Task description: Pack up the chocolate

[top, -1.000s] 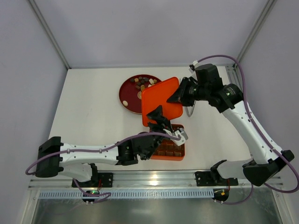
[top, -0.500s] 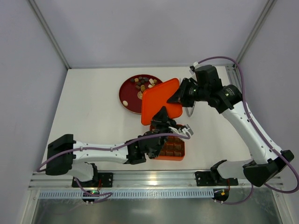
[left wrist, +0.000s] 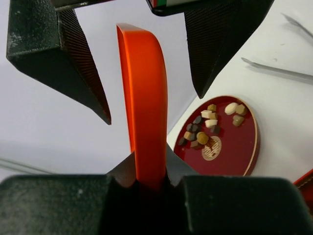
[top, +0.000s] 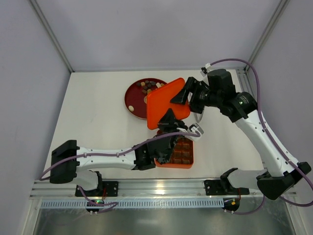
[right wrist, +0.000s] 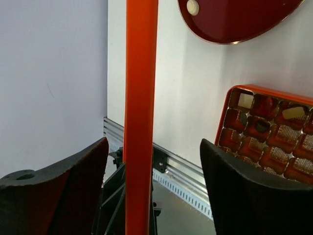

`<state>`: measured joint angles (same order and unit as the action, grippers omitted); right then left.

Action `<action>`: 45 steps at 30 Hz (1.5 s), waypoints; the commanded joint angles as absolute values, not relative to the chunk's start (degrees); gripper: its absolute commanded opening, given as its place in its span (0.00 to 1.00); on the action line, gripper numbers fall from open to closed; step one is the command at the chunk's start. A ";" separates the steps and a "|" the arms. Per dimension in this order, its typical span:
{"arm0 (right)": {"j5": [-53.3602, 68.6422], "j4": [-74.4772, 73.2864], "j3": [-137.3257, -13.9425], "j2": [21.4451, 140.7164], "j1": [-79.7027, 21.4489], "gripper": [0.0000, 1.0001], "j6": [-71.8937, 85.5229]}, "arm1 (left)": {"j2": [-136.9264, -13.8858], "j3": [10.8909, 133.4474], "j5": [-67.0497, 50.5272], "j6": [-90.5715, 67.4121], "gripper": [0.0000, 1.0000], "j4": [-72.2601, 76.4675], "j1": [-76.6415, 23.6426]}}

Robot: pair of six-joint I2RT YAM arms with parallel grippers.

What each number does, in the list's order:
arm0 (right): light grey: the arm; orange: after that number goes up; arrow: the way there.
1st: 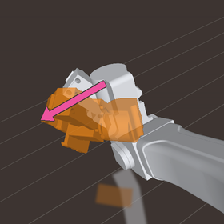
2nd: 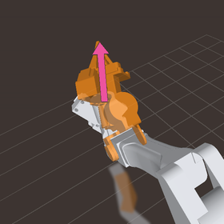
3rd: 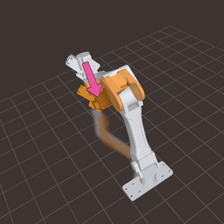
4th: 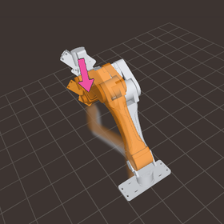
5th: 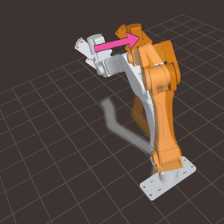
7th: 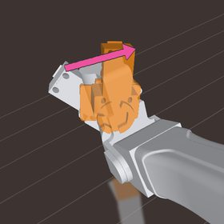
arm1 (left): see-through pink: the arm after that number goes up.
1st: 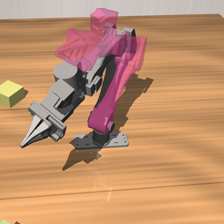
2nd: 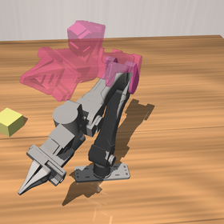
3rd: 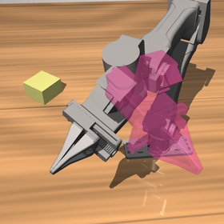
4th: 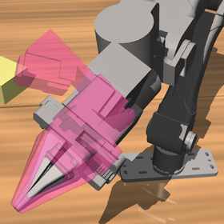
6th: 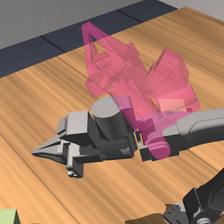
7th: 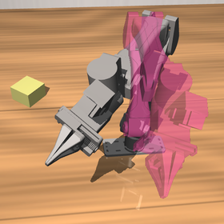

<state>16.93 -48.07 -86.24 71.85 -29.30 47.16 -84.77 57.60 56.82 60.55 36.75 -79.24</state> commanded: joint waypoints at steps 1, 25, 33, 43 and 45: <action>15.21 -44.56 -88.24 69.87 -28.31 0.79 46.06 | -80.51 61.69 55.12 49.50 0.00 28.32 -79.19; 13.89 -32.61 -75.87 60.65 -6.68 0.99 38.15 | -67.77 70.50 2.68 -32.84 0.00 -17.15 -54.96; 6.52 -30.23 -53.65 50.02 -13.09 0.99 36.65 | -63.81 47.85 -23.28 -68.26 0.00 17.14 -36.31; 7.03 -25.14 -40.00 42.37 -13.97 0.99 36.91 | -68.02 33.67 -23.72 -79.54 0.00 41.21 -36.39; 6.94 -23.91 -37.46 41.66 -14.24 0.99 37.79 | -70.57 32.27 -24.34 -80.68 0.01 45.16 -36.39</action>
